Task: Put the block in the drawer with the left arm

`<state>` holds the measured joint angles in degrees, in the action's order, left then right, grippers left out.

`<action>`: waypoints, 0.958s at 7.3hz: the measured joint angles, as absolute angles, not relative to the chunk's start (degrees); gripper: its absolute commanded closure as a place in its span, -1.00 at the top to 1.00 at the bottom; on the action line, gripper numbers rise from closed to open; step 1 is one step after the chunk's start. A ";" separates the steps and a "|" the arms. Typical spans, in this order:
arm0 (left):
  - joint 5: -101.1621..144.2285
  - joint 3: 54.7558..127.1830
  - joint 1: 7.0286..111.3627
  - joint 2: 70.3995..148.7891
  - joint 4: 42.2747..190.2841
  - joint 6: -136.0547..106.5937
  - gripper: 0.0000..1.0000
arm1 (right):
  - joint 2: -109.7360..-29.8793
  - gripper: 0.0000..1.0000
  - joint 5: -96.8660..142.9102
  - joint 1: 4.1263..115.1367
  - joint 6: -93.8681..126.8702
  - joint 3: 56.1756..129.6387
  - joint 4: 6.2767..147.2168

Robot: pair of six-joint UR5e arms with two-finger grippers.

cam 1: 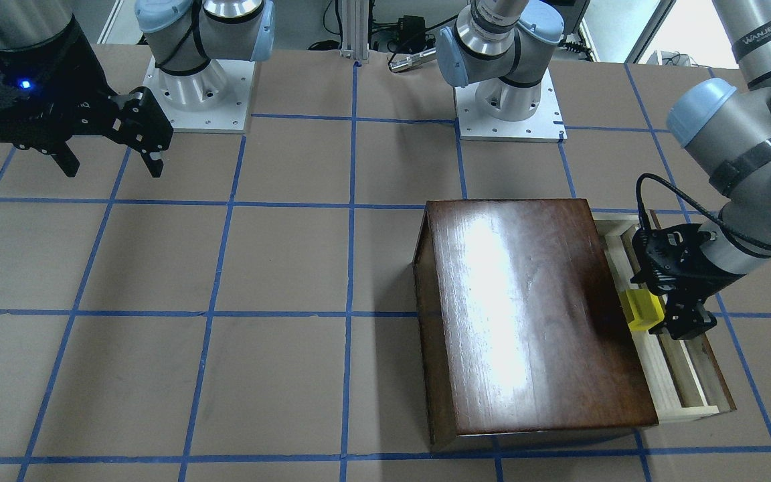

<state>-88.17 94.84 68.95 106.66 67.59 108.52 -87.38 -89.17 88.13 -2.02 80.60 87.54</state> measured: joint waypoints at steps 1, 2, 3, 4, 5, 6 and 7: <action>-88.27 94.45 68.74 106.02 67.69 107.92 0.77 | -87.39 1.00 -89.18 88.12 -2.02 80.60 87.54; -88.36 93.91 68.92 104.96 68.10 106.19 0.77 | -87.39 1.00 -89.20 88.13 -2.02 80.60 87.54; -88.17 93.46 69.39 103.72 69.04 103.10 0.77 | -87.38 1.00 -89.21 88.13 -2.02 80.60 87.54; -87.25 93.23 69.92 102.25 70.44 98.91 0.77 | -87.37 1.00 -89.19 88.12 -2.02 80.60 87.54; -86.02 93.04 70.55 100.39 72.13 94.00 0.77 | -87.38 1.00 -89.17 88.13 -2.02 80.60 87.54; -85.51 92.96 71.65 98.16 73.89 88.12 0.77 | -87.41 1.00 -89.17 88.14 -2.02 80.60 87.54; -85.53 92.95 73.61 95.89 75.30 80.61 0.84 | -87.44 1.00 -89.15 88.15 -2.02 80.60 87.54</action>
